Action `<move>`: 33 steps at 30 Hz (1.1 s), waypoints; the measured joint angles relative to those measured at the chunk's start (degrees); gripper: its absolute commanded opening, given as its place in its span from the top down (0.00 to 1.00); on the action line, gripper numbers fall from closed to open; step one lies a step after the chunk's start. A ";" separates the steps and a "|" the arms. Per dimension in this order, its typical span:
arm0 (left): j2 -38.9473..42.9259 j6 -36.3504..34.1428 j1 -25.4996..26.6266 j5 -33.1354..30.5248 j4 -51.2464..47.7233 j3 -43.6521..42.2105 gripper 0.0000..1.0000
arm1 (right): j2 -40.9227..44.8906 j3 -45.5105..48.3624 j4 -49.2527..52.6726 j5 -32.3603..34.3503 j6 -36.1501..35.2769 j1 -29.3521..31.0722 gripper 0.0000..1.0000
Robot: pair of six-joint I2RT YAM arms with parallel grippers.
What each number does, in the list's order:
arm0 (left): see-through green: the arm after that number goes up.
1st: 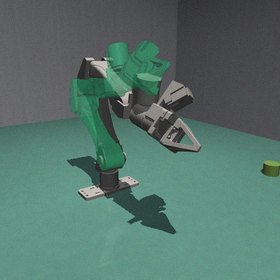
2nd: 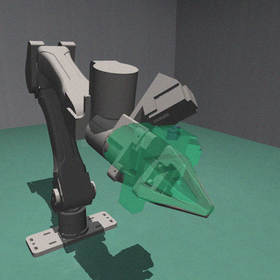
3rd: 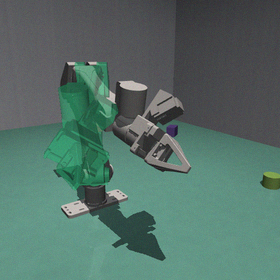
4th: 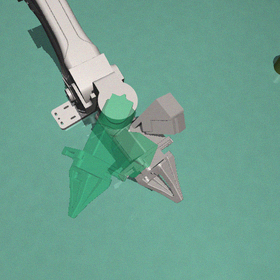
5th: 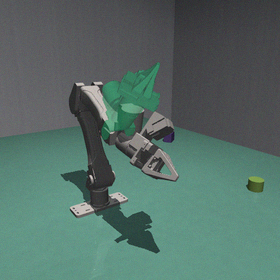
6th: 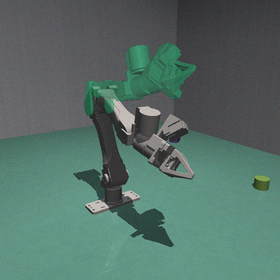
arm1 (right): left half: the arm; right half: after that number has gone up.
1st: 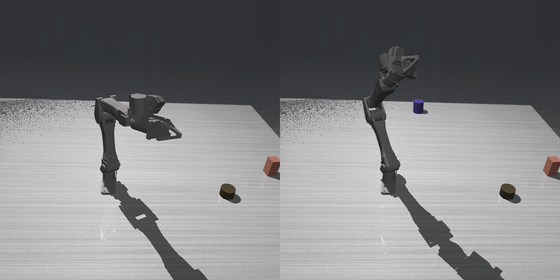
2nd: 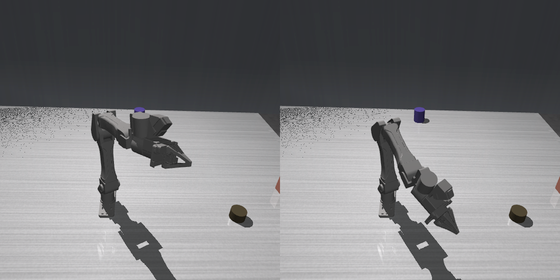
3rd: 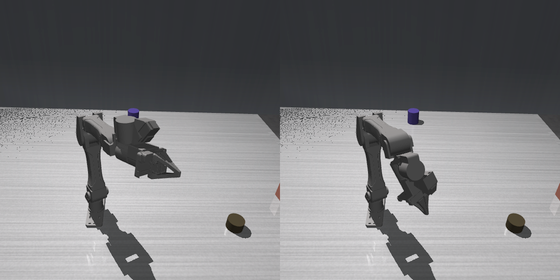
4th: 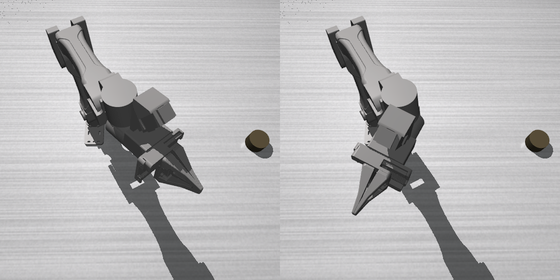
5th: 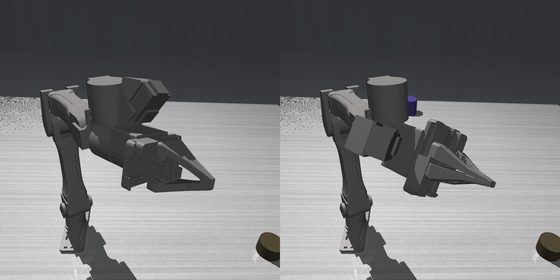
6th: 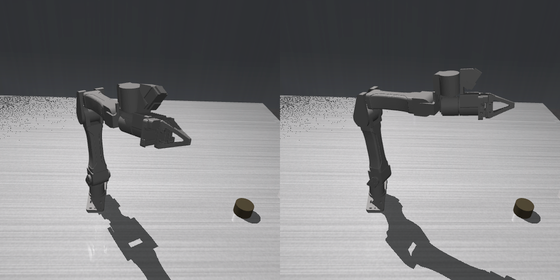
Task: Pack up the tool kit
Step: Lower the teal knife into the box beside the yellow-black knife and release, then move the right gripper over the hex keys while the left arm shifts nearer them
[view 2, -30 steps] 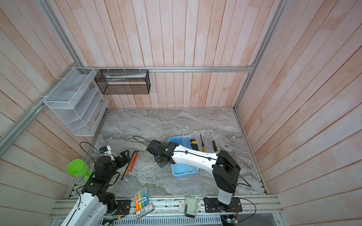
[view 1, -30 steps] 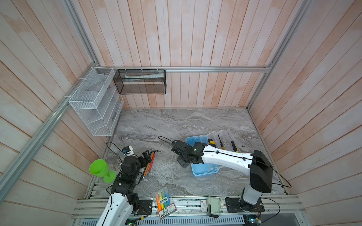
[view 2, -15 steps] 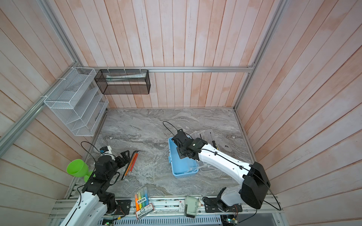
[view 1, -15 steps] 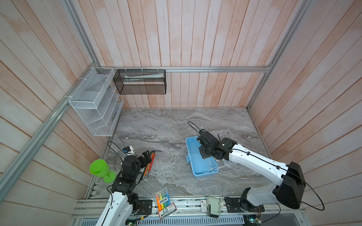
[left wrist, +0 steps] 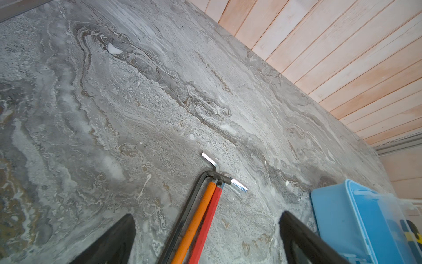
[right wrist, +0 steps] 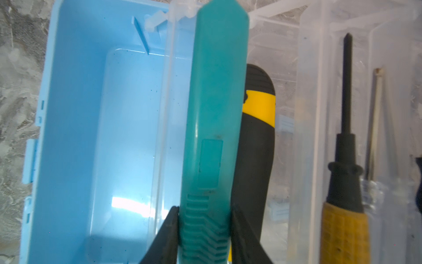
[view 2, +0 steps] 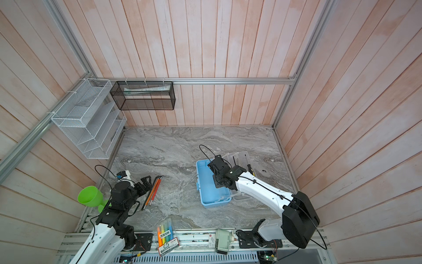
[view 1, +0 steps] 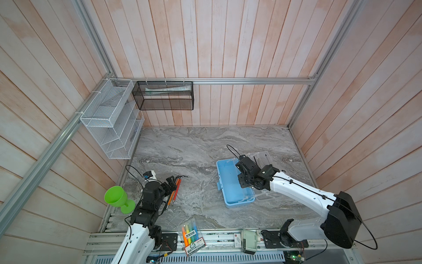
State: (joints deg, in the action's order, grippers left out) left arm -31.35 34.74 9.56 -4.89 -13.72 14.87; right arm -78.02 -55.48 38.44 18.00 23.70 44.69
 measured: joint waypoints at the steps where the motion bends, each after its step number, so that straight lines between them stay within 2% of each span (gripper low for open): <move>1: -0.20 0.00 0.00 0.00 0.02 0.00 0.00 | -0.13 0.02 -0.02 -0.13 -0.09 0.00 0.65; 4: -1.49 -0.02 0.00 0.00 0.15 0.00 0.00 | -0.70 0.02 -0.24 -0.52 -0.44 -0.02 0.54; 8: -5.29 -0.04 0.00 0.02 0.09 0.37 0.00 | -0.85 -0.33 0.46 -0.20 -0.96 -0.17 0.45; 13: -11.45 1.09 0.55 0.87 -0.44 3.65 0.01 | -0.81 -3.76 2.78 0.17 -1.07 -0.26 0.44; 17: -16.61 3.10 3.43 0.44 -0.59 6.71 0.01 | 1.62 -5.81 1.84 -1.27 -1.42 -0.02 0.44; 23: -25.33 7.43 9.09 -1.81 -3.26 9.09 0.00 | 7.32 -5.16 -5.95 -7.56 -1.44 5.62 0.43; 28: -26.29 11.23 11.41 -4.96 -5.92 9.11 0.00 | 6.16 -4.33 -11.43 -10.25 -1.64 10.84 0.43; 33: -26.40 13.88 12.35 -5.68 -5.95 7.76 0.00 | 5.53 -2.14 -14.78 -11.56 -1.70 12.94 0.43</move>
State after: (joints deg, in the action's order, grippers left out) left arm -57.76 48.62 21.91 -10.57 -19.66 22.63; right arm -72.49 -57.63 23.66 6.44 22.00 57.63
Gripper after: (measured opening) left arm 0.997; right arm 0.570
